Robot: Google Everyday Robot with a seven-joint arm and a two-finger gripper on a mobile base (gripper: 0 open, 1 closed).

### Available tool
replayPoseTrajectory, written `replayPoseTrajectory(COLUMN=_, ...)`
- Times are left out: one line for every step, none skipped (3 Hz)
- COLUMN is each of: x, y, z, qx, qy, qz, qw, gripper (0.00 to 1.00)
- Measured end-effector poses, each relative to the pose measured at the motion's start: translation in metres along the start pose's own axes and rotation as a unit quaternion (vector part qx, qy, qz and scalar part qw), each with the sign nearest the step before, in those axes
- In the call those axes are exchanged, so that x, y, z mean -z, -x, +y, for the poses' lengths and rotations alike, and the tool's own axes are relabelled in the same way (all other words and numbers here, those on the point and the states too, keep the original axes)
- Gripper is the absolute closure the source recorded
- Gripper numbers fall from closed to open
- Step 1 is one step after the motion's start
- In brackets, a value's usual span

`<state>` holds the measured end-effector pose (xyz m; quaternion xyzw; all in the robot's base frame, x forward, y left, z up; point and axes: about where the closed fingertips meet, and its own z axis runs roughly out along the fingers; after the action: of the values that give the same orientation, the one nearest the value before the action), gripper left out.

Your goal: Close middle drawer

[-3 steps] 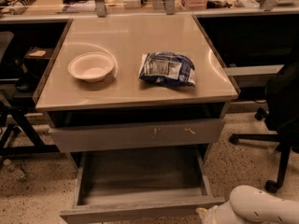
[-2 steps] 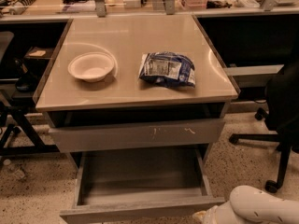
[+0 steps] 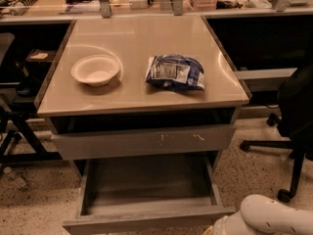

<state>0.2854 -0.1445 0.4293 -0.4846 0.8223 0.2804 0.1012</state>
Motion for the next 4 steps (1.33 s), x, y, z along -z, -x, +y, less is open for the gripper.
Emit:
replayPoseTrajectory(x=0.000, y=0.000, z=0.000, qx=0.000, qy=0.000, qz=0.000, qw=1.0000, gripper=0.89)
replayPoseTrajectory(x=0.005, y=0.012, z=-0.012, qx=0.019, qy=-0.009, qz=-0.007, qw=0.9998, gripper=1.00)
replayPoseTrajectory(x=0.007, y=0.026, z=-0.027, qx=0.048, qy=-0.030, qz=-0.023, qw=0.9981, gripper=1.00)
replayPoseTrajectory(x=0.004, y=0.035, z=-0.037, qx=0.067, qy=-0.042, qz=-0.031, qw=0.9964, gripper=1.00)
